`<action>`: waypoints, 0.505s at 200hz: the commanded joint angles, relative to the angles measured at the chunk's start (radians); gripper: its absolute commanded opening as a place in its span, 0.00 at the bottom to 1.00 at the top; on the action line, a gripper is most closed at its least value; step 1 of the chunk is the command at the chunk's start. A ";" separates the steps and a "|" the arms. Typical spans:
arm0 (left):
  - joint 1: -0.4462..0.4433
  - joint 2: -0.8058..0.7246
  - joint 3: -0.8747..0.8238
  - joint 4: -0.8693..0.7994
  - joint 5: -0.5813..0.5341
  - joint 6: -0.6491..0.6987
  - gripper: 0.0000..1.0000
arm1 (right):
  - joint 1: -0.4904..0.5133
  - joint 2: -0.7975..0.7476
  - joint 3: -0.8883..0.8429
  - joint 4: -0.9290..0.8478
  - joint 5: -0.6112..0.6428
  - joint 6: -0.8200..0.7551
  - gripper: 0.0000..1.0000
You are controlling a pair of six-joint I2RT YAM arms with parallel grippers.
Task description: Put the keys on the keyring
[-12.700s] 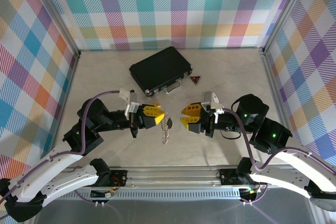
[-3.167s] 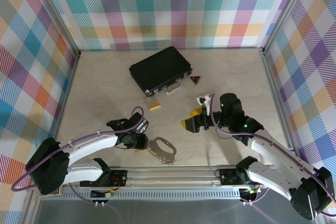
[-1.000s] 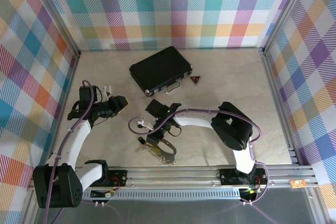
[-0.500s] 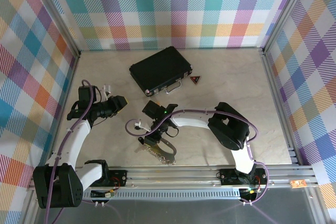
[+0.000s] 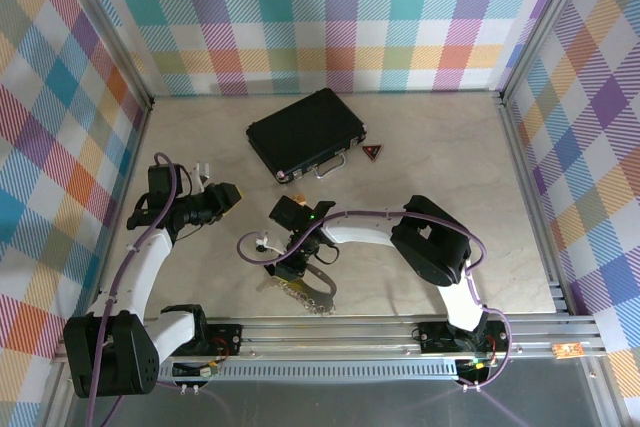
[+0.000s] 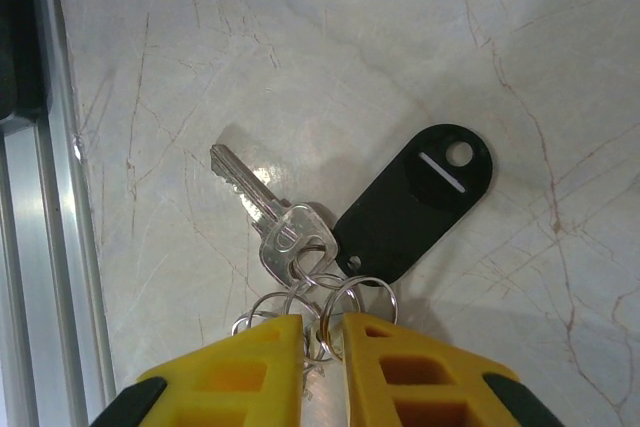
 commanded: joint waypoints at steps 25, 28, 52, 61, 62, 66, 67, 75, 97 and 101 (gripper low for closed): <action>0.024 -0.002 -0.015 0.028 0.033 0.024 0.33 | 0.011 0.015 0.025 -0.004 0.013 -0.018 0.17; 0.026 -0.002 -0.015 0.028 0.034 0.024 0.33 | 0.011 0.014 0.025 -0.004 0.014 -0.018 0.17; 0.036 -0.006 -0.021 0.029 0.041 0.024 0.33 | 0.012 0.018 0.029 -0.001 0.023 -0.018 0.17; 0.039 -0.005 -0.021 0.030 0.043 0.025 0.33 | 0.013 0.019 0.030 -0.001 0.026 -0.019 0.17; 0.039 -0.005 -0.022 0.029 0.043 0.024 0.33 | 0.013 0.019 0.030 -0.002 0.027 -0.019 0.17; 0.040 -0.006 -0.022 0.030 0.044 0.024 0.33 | 0.014 0.019 0.030 -0.001 0.028 -0.021 0.17; 0.040 -0.007 -0.023 0.030 0.045 0.025 0.33 | 0.014 0.019 0.030 0.000 0.029 -0.021 0.17; 0.043 -0.007 -0.022 0.030 0.044 0.026 0.33 | 0.018 0.020 0.030 0.002 0.034 -0.025 0.17; 0.049 -0.006 -0.022 0.028 0.048 0.028 0.33 | 0.025 0.023 0.032 0.003 0.052 -0.036 0.17; 0.049 -0.006 -0.024 0.028 0.048 0.030 0.33 | 0.026 0.024 0.034 0.001 0.056 -0.037 0.17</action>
